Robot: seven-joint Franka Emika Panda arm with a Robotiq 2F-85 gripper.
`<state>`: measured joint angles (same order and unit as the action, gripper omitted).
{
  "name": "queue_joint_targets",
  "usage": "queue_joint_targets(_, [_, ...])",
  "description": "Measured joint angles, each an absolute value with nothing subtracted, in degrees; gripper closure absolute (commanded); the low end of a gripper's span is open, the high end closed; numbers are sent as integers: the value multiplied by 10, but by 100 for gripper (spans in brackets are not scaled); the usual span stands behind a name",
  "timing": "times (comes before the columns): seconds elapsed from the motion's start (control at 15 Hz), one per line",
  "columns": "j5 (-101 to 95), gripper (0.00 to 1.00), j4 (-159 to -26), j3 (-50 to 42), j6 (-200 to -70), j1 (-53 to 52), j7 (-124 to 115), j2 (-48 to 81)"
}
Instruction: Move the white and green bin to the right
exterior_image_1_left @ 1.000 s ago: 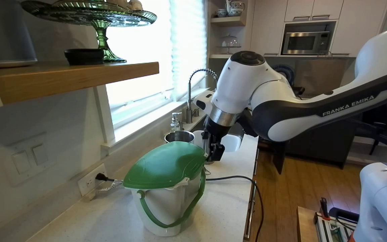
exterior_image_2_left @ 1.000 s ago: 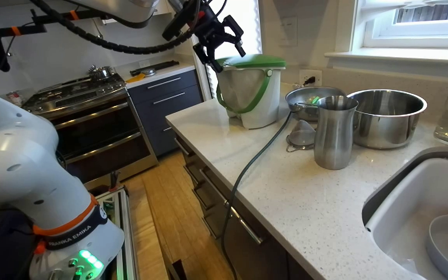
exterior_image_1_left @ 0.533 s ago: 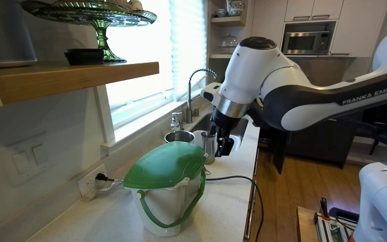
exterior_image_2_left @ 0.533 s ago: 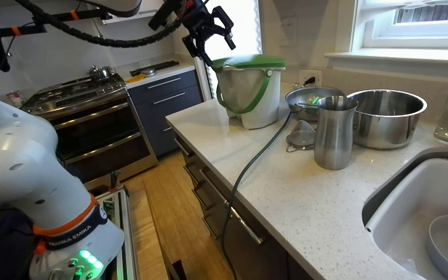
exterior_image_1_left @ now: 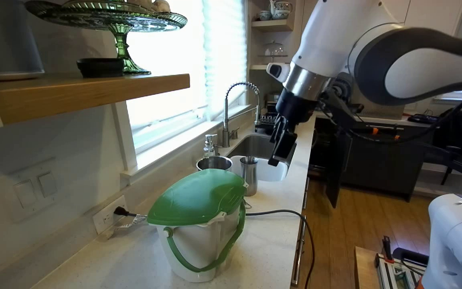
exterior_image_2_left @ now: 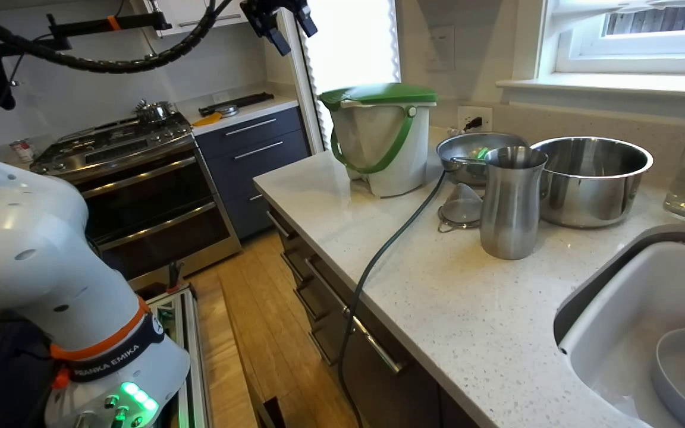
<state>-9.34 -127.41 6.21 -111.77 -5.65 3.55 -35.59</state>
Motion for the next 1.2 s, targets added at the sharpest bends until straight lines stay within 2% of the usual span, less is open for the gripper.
queue_joint_targets(0.53, [-38, 0, -1239, 67, -1110, -47, -109, -389])
queue_joint_targets(1.2, [-37, 0, -1234, 75, -1110, -35, -143, -391])
